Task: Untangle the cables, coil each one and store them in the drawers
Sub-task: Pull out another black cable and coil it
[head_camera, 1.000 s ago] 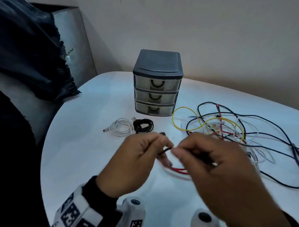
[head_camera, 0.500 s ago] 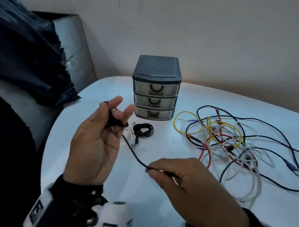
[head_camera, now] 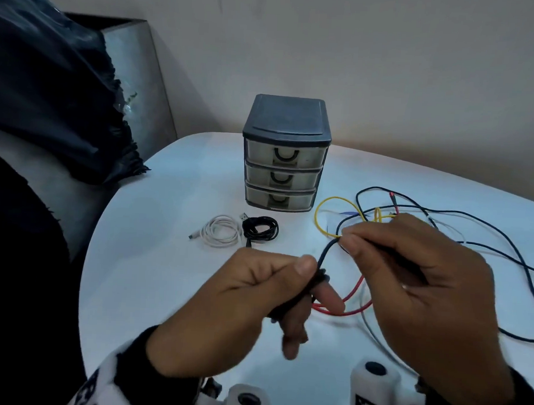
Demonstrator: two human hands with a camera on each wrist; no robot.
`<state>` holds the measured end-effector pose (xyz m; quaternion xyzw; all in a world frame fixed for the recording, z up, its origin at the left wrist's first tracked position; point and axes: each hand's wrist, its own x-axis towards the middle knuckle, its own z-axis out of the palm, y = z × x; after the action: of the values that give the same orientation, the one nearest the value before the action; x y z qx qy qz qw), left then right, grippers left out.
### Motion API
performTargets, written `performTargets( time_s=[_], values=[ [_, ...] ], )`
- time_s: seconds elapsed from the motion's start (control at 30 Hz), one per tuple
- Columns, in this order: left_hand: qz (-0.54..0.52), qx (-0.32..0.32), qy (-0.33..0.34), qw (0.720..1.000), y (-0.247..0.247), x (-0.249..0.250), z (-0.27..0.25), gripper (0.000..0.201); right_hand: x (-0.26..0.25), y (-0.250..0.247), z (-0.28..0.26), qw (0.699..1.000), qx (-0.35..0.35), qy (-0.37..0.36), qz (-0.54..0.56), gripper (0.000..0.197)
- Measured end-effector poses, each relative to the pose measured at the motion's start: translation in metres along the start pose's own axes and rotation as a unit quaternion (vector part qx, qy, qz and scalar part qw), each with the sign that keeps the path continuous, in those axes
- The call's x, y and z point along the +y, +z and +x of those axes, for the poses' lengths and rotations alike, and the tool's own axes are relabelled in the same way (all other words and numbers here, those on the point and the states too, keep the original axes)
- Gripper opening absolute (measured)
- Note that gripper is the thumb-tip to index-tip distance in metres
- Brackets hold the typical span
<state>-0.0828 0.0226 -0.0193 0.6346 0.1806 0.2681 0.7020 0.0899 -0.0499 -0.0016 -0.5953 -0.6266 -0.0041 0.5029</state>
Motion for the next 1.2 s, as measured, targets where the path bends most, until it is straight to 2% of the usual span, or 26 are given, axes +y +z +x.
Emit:
performTargets(
  time_s=[0.07, 0.13, 0.17, 0.2, 0.3, 0.37, 0.43, 0.47, 0.53, 0.57, 0.6, 0.67, 0.73, 0.8, 0.83, 0.9, 0.93, 0.97, 1.0, 1.07, 1.13, 1.2],
  values=[
    [-0.117, -0.026, 0.048, 0.992, -0.003, 0.004, 0.000, 0.040, 0.006, 0.006, 0.002, 1.000, -0.015, 0.008, 0.020, 0.011],
    [-0.268, -0.027, 0.101, 0.958, -0.008, 0.007, 0.001, 0.041, 0.011, 0.012, 0.000, 0.997, -0.067, 0.020, 0.017, 0.014],
    [-0.337, -0.013, 0.120, 0.934, -0.012, 0.010, 0.002, 0.041, 0.012, 0.016, -0.003, 0.994, -0.103, 0.022, -0.002, 0.016],
    [-0.375, 0.030, 0.131, 0.917, -0.015, 0.012, 0.005, 0.043, 0.012, 0.020, -0.006, 0.990, -0.139, 0.019, -0.033, 0.017],
    [-0.313, 0.240, 0.141, 0.908, -0.025, 0.009, 0.014, 0.044, -0.001, 0.027, -0.016, 0.971, -0.217, -0.020, -0.100, 0.024],
    [-0.217, 0.304, 0.149, 0.916, -0.025, -0.003, 0.022, 0.037, -0.012, 0.027, -0.020, 0.964, -0.243, -0.043, -0.101, 0.027],
    [-0.029, 0.330, 0.163, 0.929, -0.023, -0.018, 0.024, 0.030, -0.020, 0.021, -0.019, 0.963, -0.250, -0.050, -0.092, 0.027],
    [0.074, 0.321, 0.170, 0.929, -0.020, -0.023, 0.023, 0.029, -0.022, 0.017, -0.016, 0.965, -0.242, -0.056, -0.081, 0.026],
    [0.225, 0.248, 0.166, 0.928, -0.014, -0.028, 0.019, 0.029, -0.021, 0.006, -0.009, 0.976, -0.196, -0.071, -0.069, 0.022],
    [0.260, 0.200, 0.155, 0.932, -0.010, -0.027, 0.016, 0.031, -0.017, 0.001, -0.006, 0.982, -0.162, -0.071, -0.068, 0.020],
    [0.252, 0.149, 0.134, 0.947, -0.006, -0.025, 0.014, 0.034, -0.012, -0.003, -0.002, 0.988, -0.127, -0.059, -0.062, 0.017],
    [0.109, 0.056, 0.073, 0.990, -0.003, -0.018, 0.010, 0.040, 0.000, -0.004, 0.002, 0.997, -0.074, -0.021, -0.016, 0.014],
    [-0.060, 0.013, 0.041, 0.997, -0.003, -0.008, 0.006, 0.038, 0.010, 0.004, 0.001, 0.998, -0.050, 0.012, 0.040, 0.014],
    [-0.198, -0.005, 0.043, 0.979, -0.013, -0.002, 0.003, 0.039, 0.018, 0.019, -0.003, 0.994, -0.058, 0.047, 0.074, 0.022],
    [-0.267, -0.027, 0.054, 0.962, -0.020, 0.001, 0.001, 0.040, 0.021, 0.027, -0.006, 0.993, -0.075, 0.064, 0.072, 0.026],
    [-0.405, -0.074, 0.085, 0.907, -0.033, 0.005, 0.000, 0.045, 0.025, 0.043, -0.014, 0.985, -0.139, 0.092, 0.029, 0.033],
    [-0.435, -0.059, 0.103, 0.893, -0.037, 0.005, 0.001, 0.046, 0.023, 0.048, -0.019, 0.980, -0.175, 0.094, 0.003, 0.036],
    [-0.423, -0.005, 0.114, 0.899, -0.040, 0.005, 0.004, 0.046, 0.019, 0.051, -0.024, 0.975, -0.206, 0.076, -0.016, 0.037],
    [-0.375, 0.071, 0.120, 0.917, -0.042, 0.003, 0.006, 0.044, 0.011, 0.052, -0.027, 0.970, -0.237, 0.047, -0.026, 0.037],
    [-0.202, 0.221, 0.132, 0.945, -0.038, -0.004, 0.009, 0.040, -0.010, 0.049, -0.030, 0.950, -0.312, -0.007, -0.034, 0.038],
    [-0.029, 0.254, 0.146, 0.956, -0.031, -0.010, 0.010, 0.034, -0.027, 0.037, -0.027, 0.935, -0.353, -0.017, -0.023, 0.039],
    [0.149, 0.238, 0.151, 0.948, -0.025, -0.014, 0.007, 0.041, -0.035, 0.019, -0.019, 0.947, -0.321, -0.017, -0.006, 0.034]
  ],
)
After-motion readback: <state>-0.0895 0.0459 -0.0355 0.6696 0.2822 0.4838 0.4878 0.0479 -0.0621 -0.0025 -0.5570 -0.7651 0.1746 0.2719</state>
